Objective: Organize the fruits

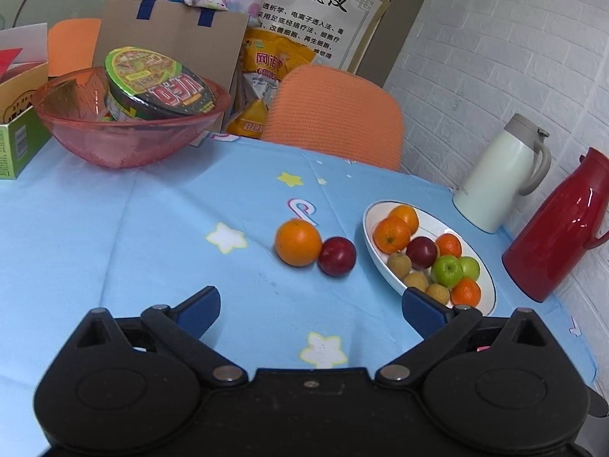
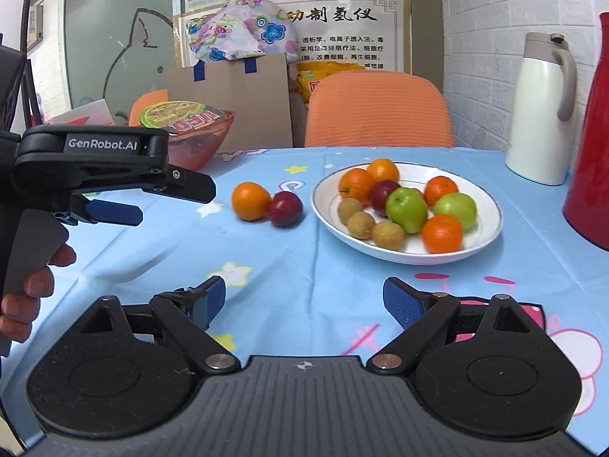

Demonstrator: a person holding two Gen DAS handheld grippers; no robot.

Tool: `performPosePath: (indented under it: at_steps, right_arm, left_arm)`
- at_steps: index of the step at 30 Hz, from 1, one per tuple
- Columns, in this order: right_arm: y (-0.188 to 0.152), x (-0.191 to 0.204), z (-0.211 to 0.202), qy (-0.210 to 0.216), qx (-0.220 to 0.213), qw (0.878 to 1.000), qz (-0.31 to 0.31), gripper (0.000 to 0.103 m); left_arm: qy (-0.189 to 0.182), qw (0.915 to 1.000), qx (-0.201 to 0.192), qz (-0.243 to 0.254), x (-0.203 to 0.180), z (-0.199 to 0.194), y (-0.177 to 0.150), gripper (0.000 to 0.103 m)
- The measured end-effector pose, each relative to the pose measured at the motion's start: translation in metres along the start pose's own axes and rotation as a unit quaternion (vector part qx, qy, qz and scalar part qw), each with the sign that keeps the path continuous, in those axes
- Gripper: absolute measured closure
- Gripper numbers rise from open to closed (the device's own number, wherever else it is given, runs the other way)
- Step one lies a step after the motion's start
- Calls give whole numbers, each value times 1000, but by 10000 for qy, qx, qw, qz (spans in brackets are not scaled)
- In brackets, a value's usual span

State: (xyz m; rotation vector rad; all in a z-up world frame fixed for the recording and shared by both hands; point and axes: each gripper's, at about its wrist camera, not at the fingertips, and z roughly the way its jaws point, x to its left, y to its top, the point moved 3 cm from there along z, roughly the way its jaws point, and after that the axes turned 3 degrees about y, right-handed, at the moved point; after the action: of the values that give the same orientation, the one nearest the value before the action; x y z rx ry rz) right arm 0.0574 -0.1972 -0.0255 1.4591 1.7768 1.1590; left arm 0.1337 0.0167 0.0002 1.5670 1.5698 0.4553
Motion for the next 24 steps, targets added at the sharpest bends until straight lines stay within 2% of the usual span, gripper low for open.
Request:
performPosePath:
  at_steps: [6,9,10,12,13,20,24]
  right_arm:
    - [6,6,18,165,64,9993,324,0]
    - [8,7,29,113,133,9986,499,0]
    - [9,8,33,97,143,9983,558,13]
    - [12,8,41,97,162,9975,687,25]
    - [14,9,45,89,162,9973,712,26]
    - [27,18,73,-173,114,9952,955,29]
    - [32,21,88,-382,60,9931,1103,29]
  left_arm:
    - [-102,9998,-8,-160,19,-1,10,0]
    - [-216,9994,17,-255,29,-1,11,0]
    - [-256,9992,39,-291,32,0,11,0]
    - [-332,9989,69,-333,37,2,12,5]
    - [-358,9987,92,-340,40,3,13,10]
    - [-403,9982,144,-422,56,5,16,9]
    - [-488,9982,177,-305,60,4,19,8]
